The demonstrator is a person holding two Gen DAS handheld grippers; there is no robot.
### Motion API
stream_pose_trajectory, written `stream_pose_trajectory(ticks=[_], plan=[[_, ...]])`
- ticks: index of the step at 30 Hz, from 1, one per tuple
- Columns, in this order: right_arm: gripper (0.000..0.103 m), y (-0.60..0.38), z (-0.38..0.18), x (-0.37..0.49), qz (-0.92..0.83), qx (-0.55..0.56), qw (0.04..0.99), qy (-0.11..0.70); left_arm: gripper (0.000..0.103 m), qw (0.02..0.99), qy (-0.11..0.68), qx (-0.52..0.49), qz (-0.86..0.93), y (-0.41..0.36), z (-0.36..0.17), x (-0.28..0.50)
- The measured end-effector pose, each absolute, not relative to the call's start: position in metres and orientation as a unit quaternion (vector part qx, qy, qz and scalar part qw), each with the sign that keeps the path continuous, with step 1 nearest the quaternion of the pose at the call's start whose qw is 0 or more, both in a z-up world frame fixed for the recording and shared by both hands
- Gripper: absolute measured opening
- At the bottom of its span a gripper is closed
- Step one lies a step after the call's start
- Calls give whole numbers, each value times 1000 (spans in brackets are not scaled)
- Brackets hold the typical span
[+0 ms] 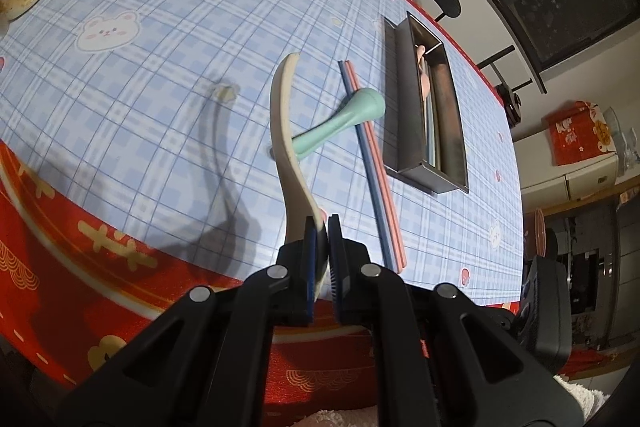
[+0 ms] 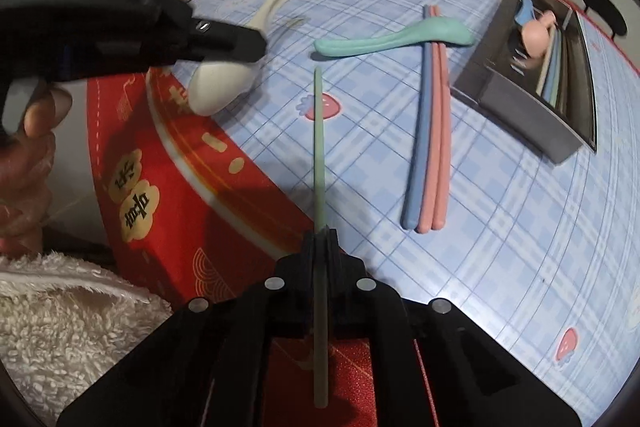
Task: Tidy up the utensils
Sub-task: 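Carry beige spoon with left tool while right tool carries green chopstick over the basket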
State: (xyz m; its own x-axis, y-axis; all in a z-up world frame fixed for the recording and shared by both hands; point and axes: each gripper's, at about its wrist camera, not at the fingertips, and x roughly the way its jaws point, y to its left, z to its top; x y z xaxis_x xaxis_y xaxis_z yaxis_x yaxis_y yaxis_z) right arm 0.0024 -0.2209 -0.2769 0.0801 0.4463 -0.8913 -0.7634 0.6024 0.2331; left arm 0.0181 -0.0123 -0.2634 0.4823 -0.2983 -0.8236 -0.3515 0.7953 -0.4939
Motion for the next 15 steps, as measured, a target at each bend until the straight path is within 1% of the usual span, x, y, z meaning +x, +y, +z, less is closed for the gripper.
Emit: stream_pose_trajectory(ticks=[7,15], plan=[[6,-257,-255,19,402,-49,758,511,10,802,514,-305,5,-21,-261,27],[6,-286,-243,48,360,48,786,500,10,815,522,-249,-35,-45,-248,50]])
